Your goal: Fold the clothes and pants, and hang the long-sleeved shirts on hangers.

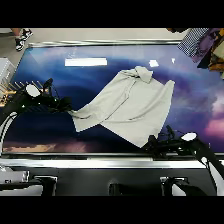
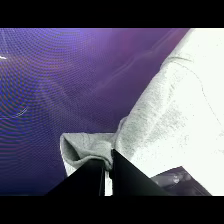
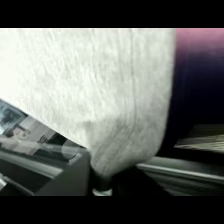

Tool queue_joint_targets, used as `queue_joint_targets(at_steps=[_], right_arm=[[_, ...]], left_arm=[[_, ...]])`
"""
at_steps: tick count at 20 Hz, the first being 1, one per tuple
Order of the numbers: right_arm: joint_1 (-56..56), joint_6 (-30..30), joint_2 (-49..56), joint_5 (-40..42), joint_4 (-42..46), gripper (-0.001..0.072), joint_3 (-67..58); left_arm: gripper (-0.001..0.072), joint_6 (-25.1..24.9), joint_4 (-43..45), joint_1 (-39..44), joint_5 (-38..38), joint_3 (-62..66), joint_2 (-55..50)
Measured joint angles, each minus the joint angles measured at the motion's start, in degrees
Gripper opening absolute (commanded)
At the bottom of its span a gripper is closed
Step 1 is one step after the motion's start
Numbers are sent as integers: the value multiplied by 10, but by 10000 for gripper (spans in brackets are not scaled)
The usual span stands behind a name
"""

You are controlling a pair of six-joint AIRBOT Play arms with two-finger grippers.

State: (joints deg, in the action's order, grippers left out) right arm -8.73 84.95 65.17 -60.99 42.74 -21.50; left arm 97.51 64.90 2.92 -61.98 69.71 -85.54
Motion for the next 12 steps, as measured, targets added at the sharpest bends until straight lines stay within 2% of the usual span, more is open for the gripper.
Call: queue_joint_targets(at_steps=[6,12], right_arm=[[18,26,-42,34,21,31,-72],[20,41,-100,-10,66,31,-303]], left_arm=[[20,-1,-3,-1,0,9,6],[20,-22,-35,-1,-2,108,61]])
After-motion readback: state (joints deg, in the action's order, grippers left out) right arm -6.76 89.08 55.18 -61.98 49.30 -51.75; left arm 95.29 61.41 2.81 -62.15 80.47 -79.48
